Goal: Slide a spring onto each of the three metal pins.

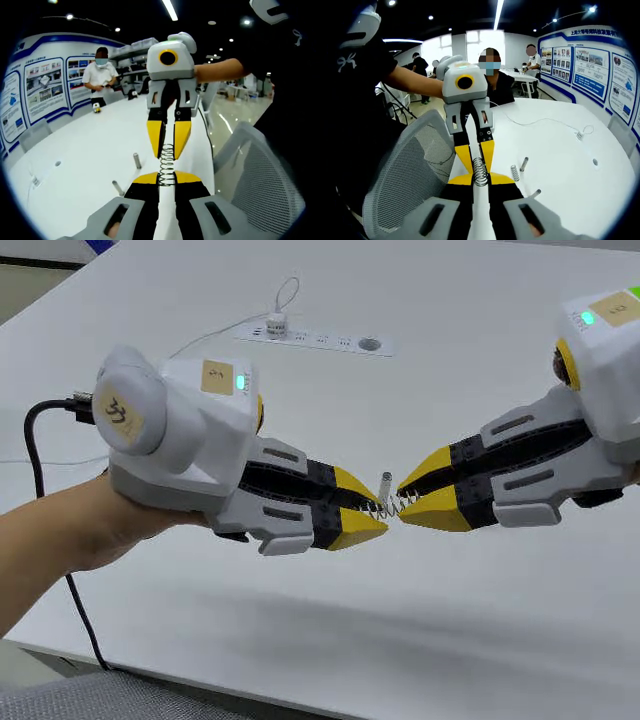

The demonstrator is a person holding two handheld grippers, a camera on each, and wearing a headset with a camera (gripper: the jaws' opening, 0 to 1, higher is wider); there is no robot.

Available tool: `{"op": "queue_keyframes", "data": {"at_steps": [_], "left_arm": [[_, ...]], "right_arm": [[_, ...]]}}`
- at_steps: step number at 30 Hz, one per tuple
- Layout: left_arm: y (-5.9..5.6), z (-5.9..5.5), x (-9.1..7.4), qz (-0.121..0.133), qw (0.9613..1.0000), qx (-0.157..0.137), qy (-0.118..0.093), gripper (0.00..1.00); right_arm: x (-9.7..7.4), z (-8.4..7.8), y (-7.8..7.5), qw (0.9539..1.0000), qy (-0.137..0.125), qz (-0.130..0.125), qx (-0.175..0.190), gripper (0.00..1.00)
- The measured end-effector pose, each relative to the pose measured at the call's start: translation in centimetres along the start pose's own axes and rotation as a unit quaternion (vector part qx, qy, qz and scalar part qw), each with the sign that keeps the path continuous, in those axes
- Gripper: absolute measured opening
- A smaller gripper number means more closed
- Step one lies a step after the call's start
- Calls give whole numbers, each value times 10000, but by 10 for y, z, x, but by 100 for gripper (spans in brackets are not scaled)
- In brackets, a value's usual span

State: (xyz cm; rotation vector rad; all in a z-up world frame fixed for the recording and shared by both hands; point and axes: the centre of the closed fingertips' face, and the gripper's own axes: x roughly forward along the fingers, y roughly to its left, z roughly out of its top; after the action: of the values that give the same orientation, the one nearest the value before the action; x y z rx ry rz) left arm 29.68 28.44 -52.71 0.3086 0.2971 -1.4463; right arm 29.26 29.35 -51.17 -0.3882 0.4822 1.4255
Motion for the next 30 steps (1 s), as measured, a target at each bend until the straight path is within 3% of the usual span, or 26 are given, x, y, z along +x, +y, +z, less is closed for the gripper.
{"op": "queue_keyframes", "data": {"at_steps": [8,10,11,16,30], "left_arm": [[-1,-2,1,6,10000,25,18,10],[-1,-3,2,20,10000,15,35,10],[0,-5,2,40,9999,51,77,10],[0,-5,5,41,9999,47,99,10],[0,-5,9,115,9999,-2,71,10]], "right_arm": [[2,9,3,9994,-275,49,209,11],[2,14,4,9985,-438,69,331,11],[3,23,7,9961,-695,148,522,11],[7,27,6,9967,-696,86,406,11],[13,32,3,9950,-835,-8,556,11]]}}
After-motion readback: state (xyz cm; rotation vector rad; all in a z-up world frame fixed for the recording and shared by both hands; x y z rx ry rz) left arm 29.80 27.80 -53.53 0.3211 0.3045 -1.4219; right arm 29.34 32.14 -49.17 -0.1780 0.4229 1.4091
